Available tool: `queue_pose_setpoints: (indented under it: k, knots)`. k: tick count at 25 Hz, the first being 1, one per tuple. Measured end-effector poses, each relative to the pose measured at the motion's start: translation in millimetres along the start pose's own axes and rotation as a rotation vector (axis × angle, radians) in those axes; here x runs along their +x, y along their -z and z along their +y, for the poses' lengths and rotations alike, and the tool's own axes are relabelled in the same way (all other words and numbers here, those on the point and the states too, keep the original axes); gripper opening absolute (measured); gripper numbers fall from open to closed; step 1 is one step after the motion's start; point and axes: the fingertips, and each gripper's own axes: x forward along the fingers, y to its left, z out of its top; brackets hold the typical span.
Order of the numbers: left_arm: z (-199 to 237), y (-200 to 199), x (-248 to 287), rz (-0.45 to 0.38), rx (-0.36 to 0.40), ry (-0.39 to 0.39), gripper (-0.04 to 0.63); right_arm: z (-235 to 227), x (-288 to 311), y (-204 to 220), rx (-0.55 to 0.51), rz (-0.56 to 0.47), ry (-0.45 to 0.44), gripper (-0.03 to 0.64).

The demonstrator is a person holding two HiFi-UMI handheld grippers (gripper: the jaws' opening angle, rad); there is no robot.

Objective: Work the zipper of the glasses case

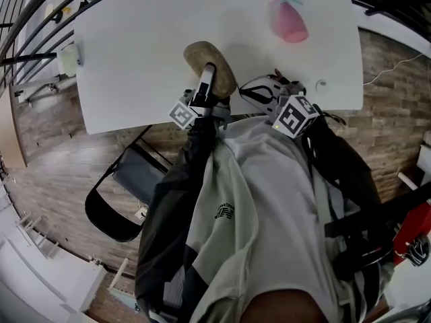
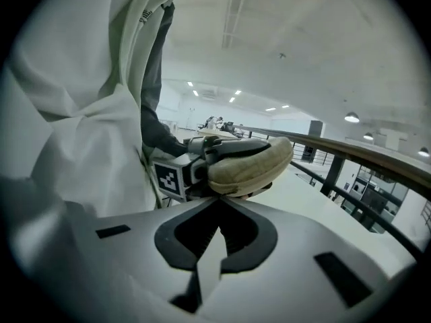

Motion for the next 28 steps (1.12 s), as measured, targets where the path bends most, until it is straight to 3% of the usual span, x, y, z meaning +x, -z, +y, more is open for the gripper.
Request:
queue_pose_setpoints:
  k: [4,7,10,16,19,24,28]
  knots:
    - [2.7,-0.4,16.2,-0.019,-0.079,0.029,0.287,21.0,15.8,-4.0,-0.012,0.008,-0.04,-0.006]
    - [23.5,8.6,15.7,0.023,-0.142,-0.043,0.285,25.6,23.2,3.5,-0.007,0.037,-0.099,-0.006]
    - [41.5,22.5,9.6,0.098,-0.2,-0.101,0.287,33.0,25.5,15.0,0.068,0.015,-0.167,-0.006]
    - [84.1,44.6,-11.5,0.211,-0.404,-0.25,0.293,20.2,24.0,48.2,0.184,0.03,-0.16,-0.006]
    - [87.5,44.3,-19.7,0.268,-0.382,-0.317,0.296,0.7,16.5,59.7,0.271,0.01,-0.103,-0.006]
    - [77.8,49.7,-46.2,0.442,-0.311,-0.402,0.308,-45.4,3.8,75.3,0.414,-0.028,0.056,-0.006]
    - [55.9,50.8,-64.7,0.491,-0.314,-0.349,0.308,-63.8,3.0,87.8,0.432,0.0,0.118,-0.006]
